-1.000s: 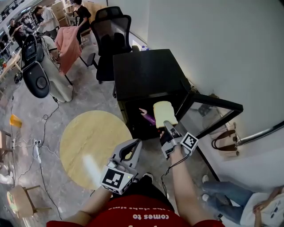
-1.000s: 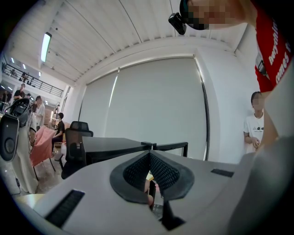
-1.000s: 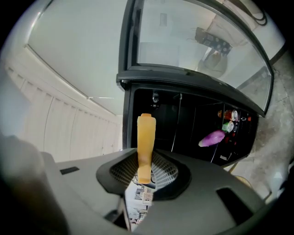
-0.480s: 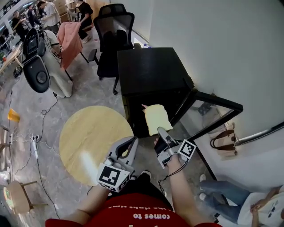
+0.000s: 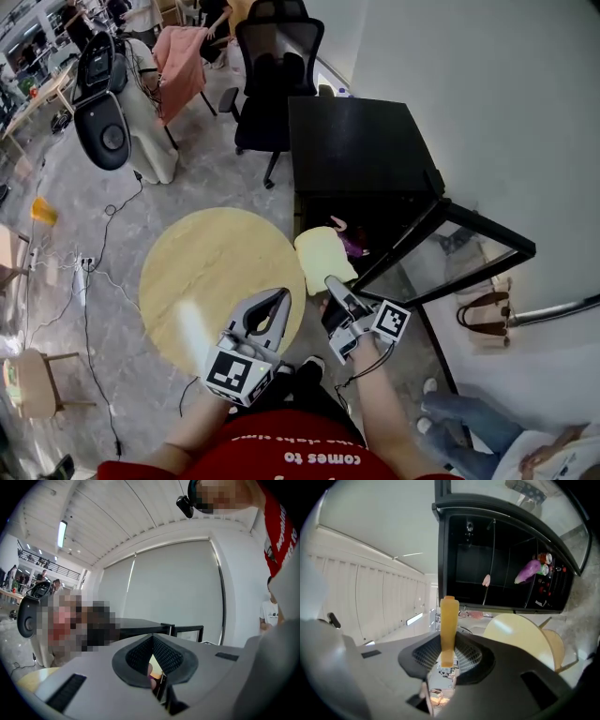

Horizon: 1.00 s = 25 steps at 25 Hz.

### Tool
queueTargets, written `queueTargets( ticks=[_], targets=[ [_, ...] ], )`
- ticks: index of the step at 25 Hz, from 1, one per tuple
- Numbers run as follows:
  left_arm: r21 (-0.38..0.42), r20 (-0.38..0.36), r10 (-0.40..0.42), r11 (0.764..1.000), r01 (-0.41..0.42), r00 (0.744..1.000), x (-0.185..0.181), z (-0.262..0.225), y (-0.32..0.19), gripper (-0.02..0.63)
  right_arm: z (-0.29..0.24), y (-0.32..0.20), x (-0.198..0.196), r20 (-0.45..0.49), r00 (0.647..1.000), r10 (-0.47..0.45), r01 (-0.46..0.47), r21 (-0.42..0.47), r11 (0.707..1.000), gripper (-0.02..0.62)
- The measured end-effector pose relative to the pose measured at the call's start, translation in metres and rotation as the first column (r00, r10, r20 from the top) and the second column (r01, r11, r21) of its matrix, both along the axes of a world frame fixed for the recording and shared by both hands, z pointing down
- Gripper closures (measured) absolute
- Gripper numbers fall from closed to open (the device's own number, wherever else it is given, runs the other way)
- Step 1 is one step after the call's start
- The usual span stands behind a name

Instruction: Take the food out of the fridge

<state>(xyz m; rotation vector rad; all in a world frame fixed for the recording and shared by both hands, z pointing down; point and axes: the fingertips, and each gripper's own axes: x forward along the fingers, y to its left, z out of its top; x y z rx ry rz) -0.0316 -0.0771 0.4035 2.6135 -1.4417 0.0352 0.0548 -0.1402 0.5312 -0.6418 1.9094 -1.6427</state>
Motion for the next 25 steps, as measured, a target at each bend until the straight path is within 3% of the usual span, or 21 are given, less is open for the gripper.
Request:
queueTargets(
  ticks=[6,14,19,25],
  targets=[
    [-0.018,0.008,-0.111,0.994,0.111,0.994,-0.043,0.002,0.011,0.600,0.009,0.005,-0.055,-0.016,0.992,-0.126,0.126,-0.007,0.992,0.508],
    [-0.023,0.014,-0.244,0.969,0.244,0.970,-0.090,0.003,0.026,0.600,0.049,0.017,-0.105,-0.044,0.966,-0.256,0.251,-0.094,0.963,0.508],
    [-0.026,0.027,-0.317,0.948,0.317,0.948,-0.113,0.006,0.040,0.600,0.107,0.037,-0.131,-0.203,0.899,-0.388,0.347,-0.212,0.914,0.508],
    [-0.040,0.016,-0.391,0.919,0.392,0.920,-0.138,0.007,0.055,0.600,0.167,0.055,-0.155,-0.292,0.823,-0.488,0.388,-0.338,0.857,0.508]
  ],
)
